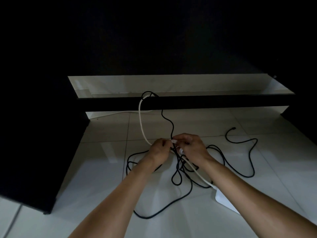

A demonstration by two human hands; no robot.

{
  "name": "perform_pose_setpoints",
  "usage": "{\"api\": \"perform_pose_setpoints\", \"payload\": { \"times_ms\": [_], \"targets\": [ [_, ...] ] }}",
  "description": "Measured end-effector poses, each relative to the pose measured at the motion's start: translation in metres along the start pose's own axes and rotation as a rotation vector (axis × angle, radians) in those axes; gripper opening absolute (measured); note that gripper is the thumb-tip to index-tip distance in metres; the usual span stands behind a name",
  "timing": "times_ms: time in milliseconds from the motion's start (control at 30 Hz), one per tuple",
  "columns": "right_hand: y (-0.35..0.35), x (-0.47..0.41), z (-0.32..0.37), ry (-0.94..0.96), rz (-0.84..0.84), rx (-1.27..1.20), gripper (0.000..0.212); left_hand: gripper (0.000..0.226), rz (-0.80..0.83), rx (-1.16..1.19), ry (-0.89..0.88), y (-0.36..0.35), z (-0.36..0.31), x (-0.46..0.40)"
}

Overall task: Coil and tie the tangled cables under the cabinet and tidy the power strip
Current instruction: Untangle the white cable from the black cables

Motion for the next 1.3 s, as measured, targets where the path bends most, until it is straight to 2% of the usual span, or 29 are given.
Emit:
{"api": "perform_pose_setpoints", "payload": {
  "times_ms": [100,200,467,667,933,1100,1300],
  "targets": [
    [-0.002,-0.002,-0.004,-0.073,0.014,-0.007,0.015,0.028,0.008,0.055,0.005,-0.003,0.003,-0.001],
    [-0.002,-0.001,-0.003,-0.106,-0.001,-0.064,0.021,0.025,0.021,0.139,0.029,-0.005,0.006,-0.001],
    [-0.003,0.003,-0.002,-0.103,0.071,-0.213,0.007,0.021,0.03,0.221,0.029,0.002,0.009,-0.002],
    [-0.011,0.006,0.001,-0.122,0.123,-0.404,0.009,0.026,0.035,0.342,0.061,0.001,0.011,0.0],
    [-0.006,0.003,-0.004,-0.09,0.101,-0.329,0.009,0.018,0.017,0.43,0.053,-0.003,0.009,-0.002],
    [-0.003,0.003,-0.002,-0.071,0.066,-0.301,0.011,0.009,-0.148,0.347,-0.043,0.003,0.005,0.0],
    [0.001,0.005,-0.004,-0.052,-0.01,-0.18,0.012,0.011,-0.142,0.262,-0.08,0.001,0.0,-0.001]
  ]
}}
Point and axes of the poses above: each hand's wrist, its own x-axis away from the middle knuckle, its own y-axis out of the back of the hand, z = x × y, the point moved 5 cm from there along -x, towards the middle knuckle, and after that the axes turned 13 degrees about z, right-handed, at the moved point
